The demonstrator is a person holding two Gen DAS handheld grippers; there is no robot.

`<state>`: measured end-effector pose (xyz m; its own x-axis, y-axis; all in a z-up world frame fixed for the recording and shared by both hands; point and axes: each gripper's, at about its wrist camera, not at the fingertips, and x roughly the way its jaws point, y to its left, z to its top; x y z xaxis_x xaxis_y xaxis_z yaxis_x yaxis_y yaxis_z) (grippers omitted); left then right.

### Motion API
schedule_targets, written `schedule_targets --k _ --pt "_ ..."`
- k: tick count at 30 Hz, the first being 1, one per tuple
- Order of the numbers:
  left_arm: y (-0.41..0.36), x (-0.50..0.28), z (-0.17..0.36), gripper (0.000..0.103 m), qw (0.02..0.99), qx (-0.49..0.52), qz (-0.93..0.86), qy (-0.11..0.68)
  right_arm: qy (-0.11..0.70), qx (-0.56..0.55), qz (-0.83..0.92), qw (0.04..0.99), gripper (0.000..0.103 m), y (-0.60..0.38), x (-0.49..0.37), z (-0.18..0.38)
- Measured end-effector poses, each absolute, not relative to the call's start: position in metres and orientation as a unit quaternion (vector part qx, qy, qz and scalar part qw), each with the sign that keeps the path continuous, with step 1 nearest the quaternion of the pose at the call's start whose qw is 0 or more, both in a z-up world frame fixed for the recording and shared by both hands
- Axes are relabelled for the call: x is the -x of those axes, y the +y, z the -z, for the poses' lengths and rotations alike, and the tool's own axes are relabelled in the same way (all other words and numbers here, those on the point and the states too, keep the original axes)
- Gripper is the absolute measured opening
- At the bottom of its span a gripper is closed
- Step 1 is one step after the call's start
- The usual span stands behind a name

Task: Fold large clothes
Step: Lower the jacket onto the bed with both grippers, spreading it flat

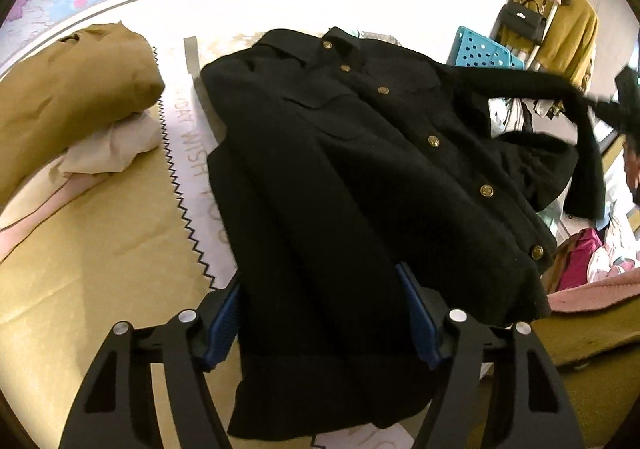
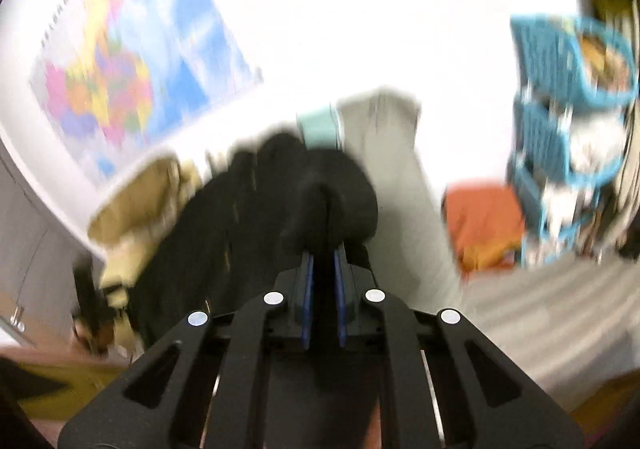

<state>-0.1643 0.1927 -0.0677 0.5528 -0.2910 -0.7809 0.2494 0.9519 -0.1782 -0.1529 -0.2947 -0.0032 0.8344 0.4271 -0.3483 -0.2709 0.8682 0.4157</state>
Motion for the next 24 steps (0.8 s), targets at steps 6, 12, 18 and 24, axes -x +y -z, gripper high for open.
schedule_targets --k 6,12,18,24 --pt "0.195 0.176 0.068 0.08 0.881 0.028 0.154 0.446 0.224 -0.182 -0.191 0.938 0.011 -0.296 0.097 -0.009" --pt "0.187 0.181 0.079 0.075 0.881 0.003 0.133 0.454 0.337 -0.16 -0.146 0.916 0.059 -0.266 0.039 0.063" --pt "0.209 0.177 0.057 0.007 0.896 0.037 0.075 0.435 0.292 -0.156 -0.128 0.935 0.063 -0.256 0.063 0.057" --pt "0.277 0.166 -0.041 0.012 0.932 0.049 -0.052 0.355 0.201 -0.139 -0.196 0.95 0.079 -0.242 0.117 0.013"
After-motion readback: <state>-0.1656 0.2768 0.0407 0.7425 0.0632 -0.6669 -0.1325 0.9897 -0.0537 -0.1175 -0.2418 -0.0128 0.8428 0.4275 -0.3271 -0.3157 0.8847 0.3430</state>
